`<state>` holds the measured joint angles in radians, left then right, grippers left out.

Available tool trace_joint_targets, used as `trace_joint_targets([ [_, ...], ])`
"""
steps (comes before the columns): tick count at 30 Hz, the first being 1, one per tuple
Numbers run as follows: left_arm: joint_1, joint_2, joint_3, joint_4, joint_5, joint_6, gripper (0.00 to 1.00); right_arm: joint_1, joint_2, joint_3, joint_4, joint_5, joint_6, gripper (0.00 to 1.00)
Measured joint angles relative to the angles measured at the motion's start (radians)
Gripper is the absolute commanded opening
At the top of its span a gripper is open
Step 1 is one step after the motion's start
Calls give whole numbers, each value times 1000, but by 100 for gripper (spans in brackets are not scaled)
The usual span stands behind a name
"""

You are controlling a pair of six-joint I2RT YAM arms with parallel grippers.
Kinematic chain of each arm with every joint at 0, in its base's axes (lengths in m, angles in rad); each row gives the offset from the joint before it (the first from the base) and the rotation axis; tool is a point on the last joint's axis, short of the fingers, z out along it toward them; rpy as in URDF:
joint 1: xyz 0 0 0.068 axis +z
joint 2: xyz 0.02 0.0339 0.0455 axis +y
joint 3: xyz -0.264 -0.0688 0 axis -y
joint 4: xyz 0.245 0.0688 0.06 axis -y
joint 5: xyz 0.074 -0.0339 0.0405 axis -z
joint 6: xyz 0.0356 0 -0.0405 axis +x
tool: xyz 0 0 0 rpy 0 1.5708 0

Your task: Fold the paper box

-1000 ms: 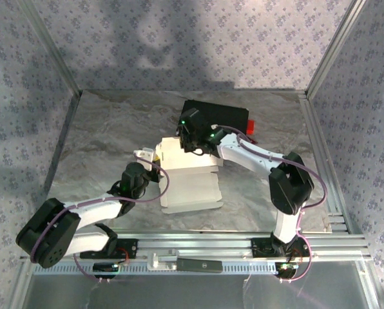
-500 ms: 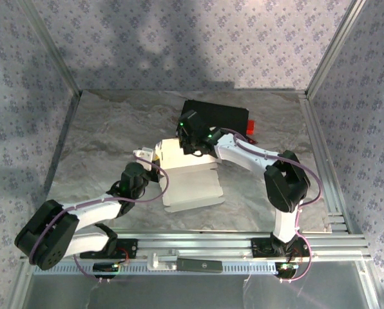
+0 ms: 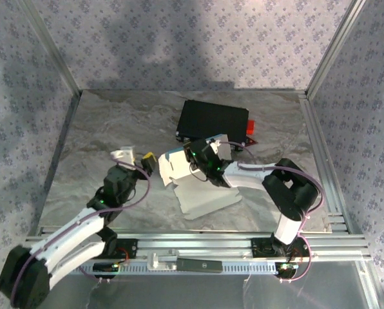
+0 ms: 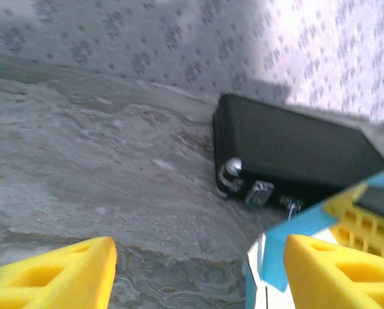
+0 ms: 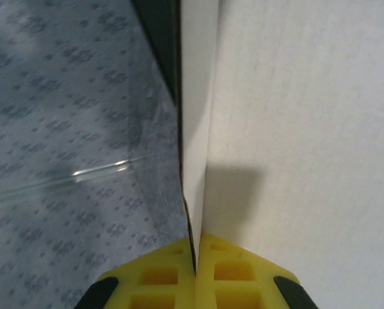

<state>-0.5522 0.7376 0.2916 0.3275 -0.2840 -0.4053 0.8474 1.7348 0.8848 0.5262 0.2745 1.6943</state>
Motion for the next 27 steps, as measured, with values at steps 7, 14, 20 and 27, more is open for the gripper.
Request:
trace_joint_targets([
  [7,35,-84,-47,-119,53,-77,61,29,8,-154,437,-14,-158,0],
  [14,35,19,-48,-174,90,-103,59,36,87,-185,676,-64,-211,0],
  [20,52,27,-10,-235,89,-106,58,39,174,-172,772,-84,-205,0],
  [27,68,92,15,-256,107,-103,42,42,185,-245,890,-100,-190,0],
])
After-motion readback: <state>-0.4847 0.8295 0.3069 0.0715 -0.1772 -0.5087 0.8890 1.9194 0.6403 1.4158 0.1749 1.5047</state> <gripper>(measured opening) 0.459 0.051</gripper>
